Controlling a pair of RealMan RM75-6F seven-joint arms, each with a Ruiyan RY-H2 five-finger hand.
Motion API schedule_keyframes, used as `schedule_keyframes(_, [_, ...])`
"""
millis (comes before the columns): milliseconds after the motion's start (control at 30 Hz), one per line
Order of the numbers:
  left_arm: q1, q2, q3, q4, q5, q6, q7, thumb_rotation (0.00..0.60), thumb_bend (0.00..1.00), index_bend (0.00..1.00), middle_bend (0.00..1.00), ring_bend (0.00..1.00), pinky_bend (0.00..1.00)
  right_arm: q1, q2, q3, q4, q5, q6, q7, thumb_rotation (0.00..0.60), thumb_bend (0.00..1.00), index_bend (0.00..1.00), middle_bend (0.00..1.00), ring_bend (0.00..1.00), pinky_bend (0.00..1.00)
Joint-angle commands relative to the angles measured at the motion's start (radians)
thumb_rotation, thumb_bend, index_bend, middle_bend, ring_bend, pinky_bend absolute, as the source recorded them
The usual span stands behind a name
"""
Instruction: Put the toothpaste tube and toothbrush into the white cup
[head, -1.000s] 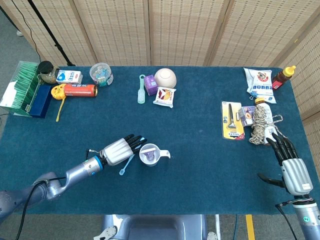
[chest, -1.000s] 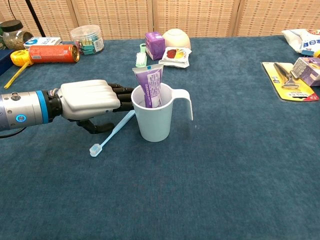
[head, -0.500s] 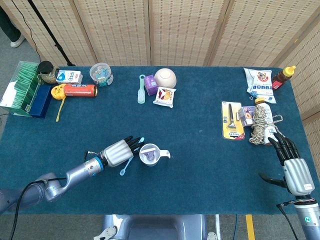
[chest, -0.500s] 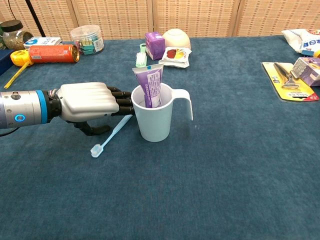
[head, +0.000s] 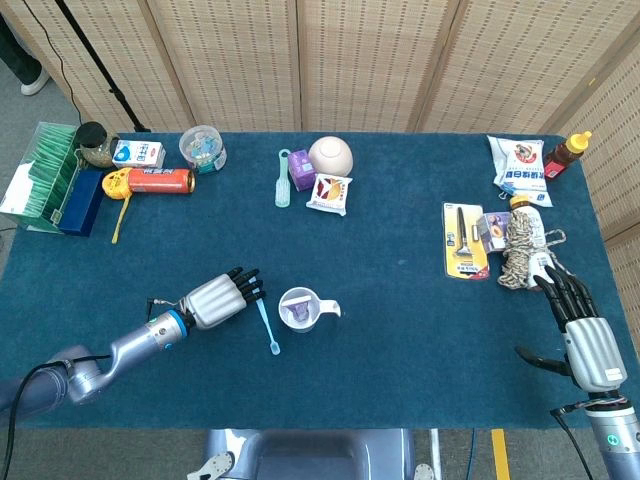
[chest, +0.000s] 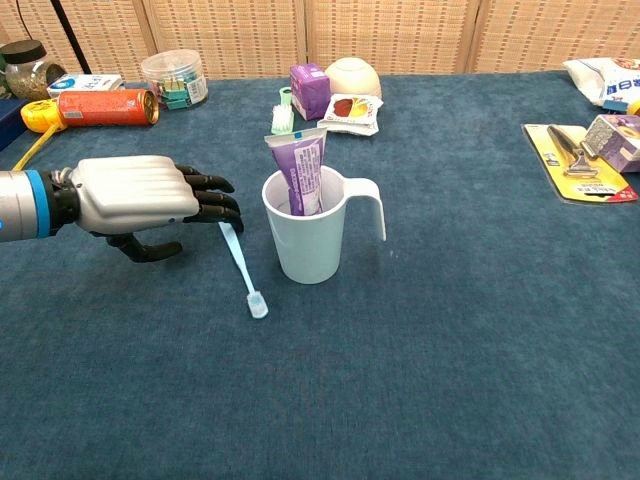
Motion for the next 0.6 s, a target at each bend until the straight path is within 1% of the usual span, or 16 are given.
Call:
schedule_keyframes(33, [0.012, 0.013, 0.008, -0.005, 0.005, 0.019, -0.009, 0.600, 0.51, 0.20, 0.19, 0.06, 0.19, 0.000, 0.000, 0.000, 0.000, 0.000, -0.001, -0.001, 0.600, 0.00, 0.01, 0.00, 0.00, 0.04])
schedule_keyframes(133, [0.021, 0.011, 0.005, -0.003, 0.006, 0.040, -0.027, 0.600, 0.50, 0.21, 0.19, 0.06, 0.19, 0.001, 0.000, 0.000, -0.001, 0.000, -0.002, -0.001, 0.600, 0.00, 0.01, 0.00, 0.00, 0.04])
schedule_keyframes(333, [0.029, -0.017, -0.021, 0.002, -0.001, 0.079, -0.072, 0.600, 0.50, 0.21, 0.17, 0.05, 0.19, 0.000, 0.001, 0.000, -0.002, -0.001, -0.001, 0.000, 0.600, 0.00, 0.01, 0.00, 0.00, 0.04])
schedule_keyframes(600, [0.028, -0.069, -0.046, 0.021, -0.033, 0.048, -0.049, 0.600, 0.50, 0.21, 0.16, 0.05, 0.20, -0.001, 0.003, 0.001, 0.000, 0.002, -0.001, 0.008, 0.600, 0.00, 0.01, 0.00, 0.00, 0.04])
